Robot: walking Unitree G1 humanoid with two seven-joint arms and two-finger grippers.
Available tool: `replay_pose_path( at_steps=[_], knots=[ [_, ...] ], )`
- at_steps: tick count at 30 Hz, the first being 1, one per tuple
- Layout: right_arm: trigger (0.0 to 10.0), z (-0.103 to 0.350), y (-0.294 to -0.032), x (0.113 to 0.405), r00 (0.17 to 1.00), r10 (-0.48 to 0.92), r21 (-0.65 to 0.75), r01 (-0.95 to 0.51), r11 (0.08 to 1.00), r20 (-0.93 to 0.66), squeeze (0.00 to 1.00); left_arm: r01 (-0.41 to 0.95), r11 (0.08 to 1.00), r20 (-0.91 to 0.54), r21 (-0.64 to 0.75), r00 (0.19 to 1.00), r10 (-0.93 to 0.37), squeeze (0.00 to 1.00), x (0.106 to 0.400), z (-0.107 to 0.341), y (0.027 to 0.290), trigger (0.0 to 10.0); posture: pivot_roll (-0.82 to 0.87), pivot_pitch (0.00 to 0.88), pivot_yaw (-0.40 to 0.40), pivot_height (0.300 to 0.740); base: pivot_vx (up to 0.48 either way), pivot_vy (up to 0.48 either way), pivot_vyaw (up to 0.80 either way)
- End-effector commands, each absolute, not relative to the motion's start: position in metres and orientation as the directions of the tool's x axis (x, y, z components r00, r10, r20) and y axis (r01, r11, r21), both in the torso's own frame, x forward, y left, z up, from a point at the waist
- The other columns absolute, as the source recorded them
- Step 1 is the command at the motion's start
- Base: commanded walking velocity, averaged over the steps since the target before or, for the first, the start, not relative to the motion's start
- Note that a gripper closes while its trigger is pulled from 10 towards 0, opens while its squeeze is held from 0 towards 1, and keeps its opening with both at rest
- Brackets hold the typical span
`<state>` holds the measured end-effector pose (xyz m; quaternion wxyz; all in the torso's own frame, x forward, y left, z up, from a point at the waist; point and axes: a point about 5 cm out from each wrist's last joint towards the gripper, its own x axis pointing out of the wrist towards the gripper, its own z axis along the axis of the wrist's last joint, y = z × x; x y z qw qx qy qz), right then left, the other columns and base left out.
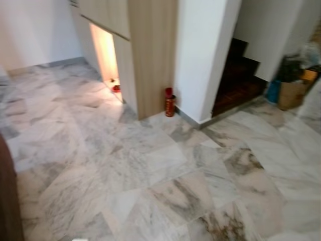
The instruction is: Move the pillow to the sofa from floor
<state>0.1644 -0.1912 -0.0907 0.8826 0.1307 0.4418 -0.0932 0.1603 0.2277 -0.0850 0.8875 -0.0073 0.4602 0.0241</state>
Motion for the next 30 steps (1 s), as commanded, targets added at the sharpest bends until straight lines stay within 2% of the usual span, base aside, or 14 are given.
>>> replay_pose_path(
  at_steps=[1, 30],
  knots=[
    [10.0, -0.0909, -0.1861, 0.1659, 0.591, -0.037, 0.158, 0.276, 0.948, -0.806, 0.00, -0.058, 0.998, -0.821, 0.013, 0.569, 0.044, 0.00, 0.1576, -0.0856, 0.2301, 10.0, 0.08, 0.012, -0.034, 0.740, 0.000, 0.000, 0.80],
    [10.0, -0.0925, -0.1844, 0.1627, 0.582, -0.026, 0.165, 0.272, 0.948, -0.812, 0.00, -0.066, 0.998, -0.841, 0.020, 0.538, 0.053, 0.00, 0.1486, -0.0893, 0.2314, 10.0, 0.09, 0.027, -0.028, 0.740, 0.000, 0.000, 0.80]
  ],
)
